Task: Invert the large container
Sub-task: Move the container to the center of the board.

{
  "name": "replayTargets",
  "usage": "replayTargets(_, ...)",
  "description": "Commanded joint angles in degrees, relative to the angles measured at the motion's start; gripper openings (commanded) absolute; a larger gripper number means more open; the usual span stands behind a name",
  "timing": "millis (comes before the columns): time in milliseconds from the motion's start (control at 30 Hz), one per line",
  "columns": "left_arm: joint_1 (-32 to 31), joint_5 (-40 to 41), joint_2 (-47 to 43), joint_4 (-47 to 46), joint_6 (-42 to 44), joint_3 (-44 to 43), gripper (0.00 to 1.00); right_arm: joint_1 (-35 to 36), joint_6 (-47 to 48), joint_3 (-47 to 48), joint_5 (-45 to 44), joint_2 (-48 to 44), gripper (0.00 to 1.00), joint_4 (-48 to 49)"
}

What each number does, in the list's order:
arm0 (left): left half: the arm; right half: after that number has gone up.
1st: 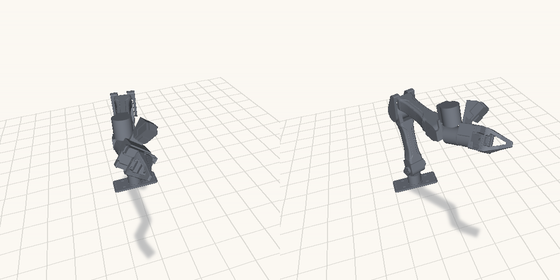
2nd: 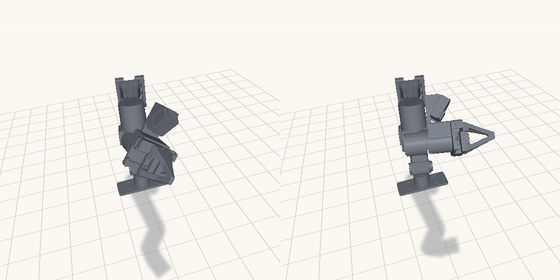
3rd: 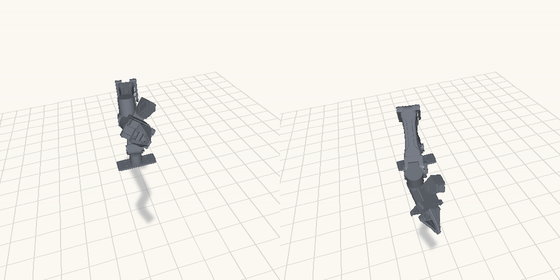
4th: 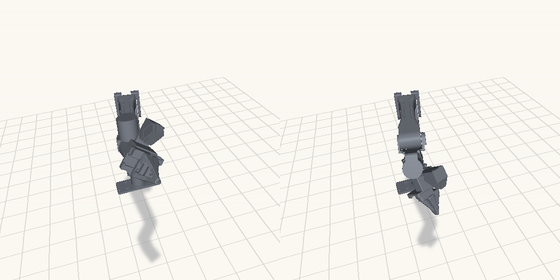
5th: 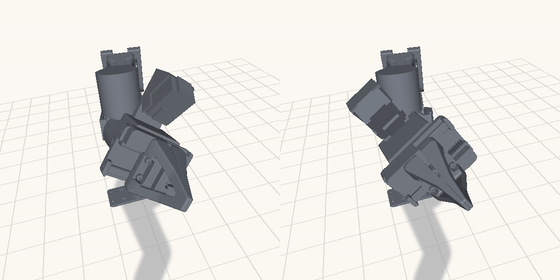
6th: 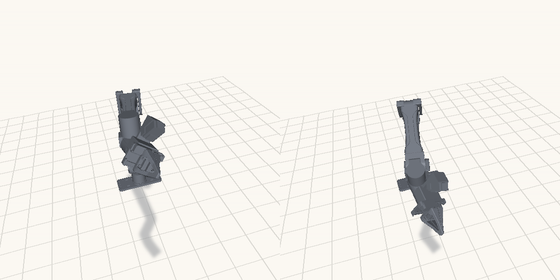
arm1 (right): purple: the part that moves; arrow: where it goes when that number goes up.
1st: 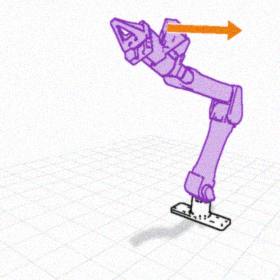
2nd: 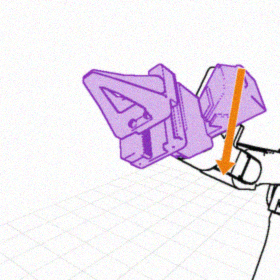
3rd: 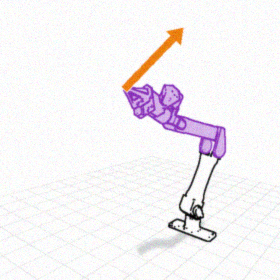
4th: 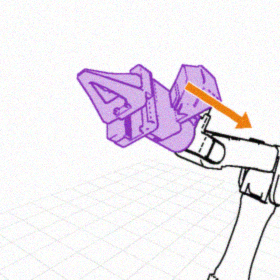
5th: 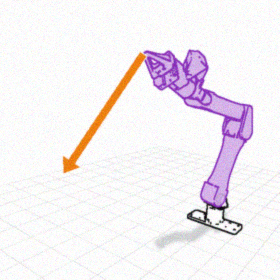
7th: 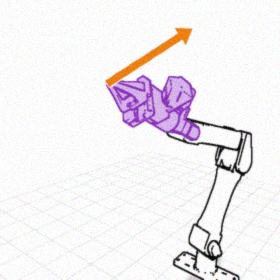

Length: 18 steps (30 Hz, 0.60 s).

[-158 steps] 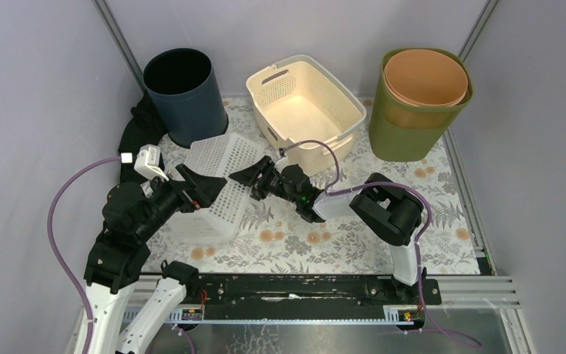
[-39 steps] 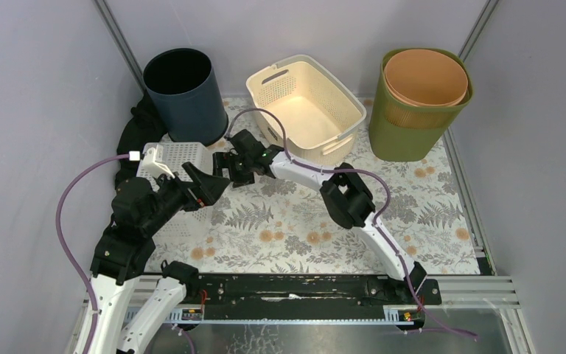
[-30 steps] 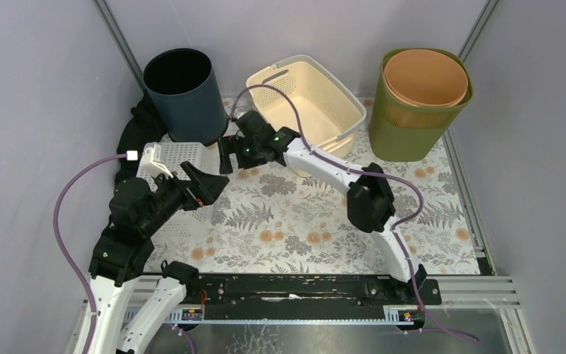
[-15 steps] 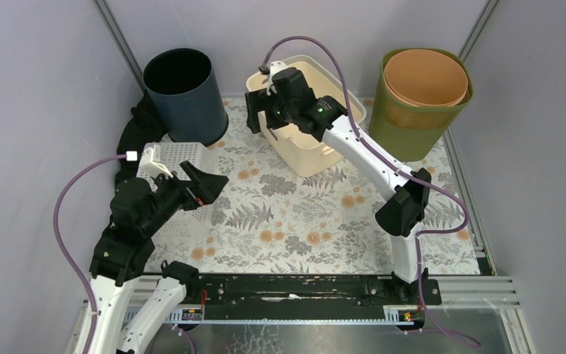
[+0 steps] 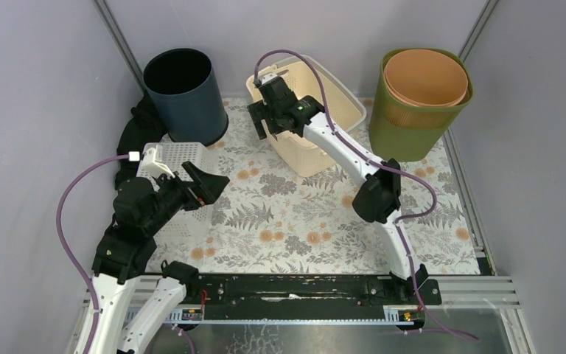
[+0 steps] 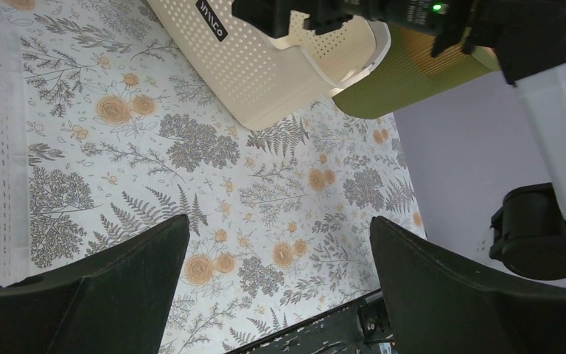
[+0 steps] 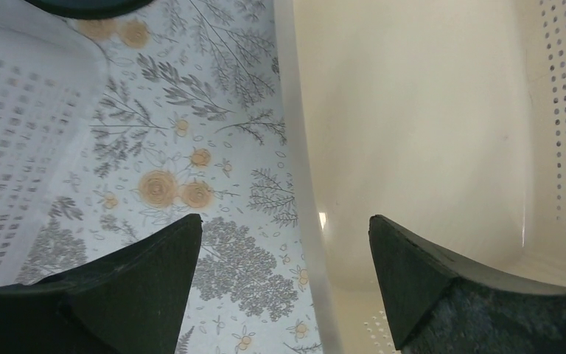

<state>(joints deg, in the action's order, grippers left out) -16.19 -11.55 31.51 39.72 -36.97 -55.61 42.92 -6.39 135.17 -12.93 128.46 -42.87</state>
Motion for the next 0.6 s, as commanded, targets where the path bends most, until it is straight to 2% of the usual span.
replayTargets(0,-0.22,-0.31,-0.42,-3.63,-0.12,0.39,1.0,-1.6,2.54,3.82,-2.31,2.55,0.89,-2.36)
replayTargets(300,-0.2,-0.57,0.13,-3.67,-0.07,-0.28,1.0,-3.36,3.25,3.69,1.14,5.54,0.84,-3.01)
replayTargets(567,-0.17,-1.07,0.66,-4.0,-0.27,-0.46,1.0,-3.37,2.39,0.6,4.13,5.21,0.61,-2.31)
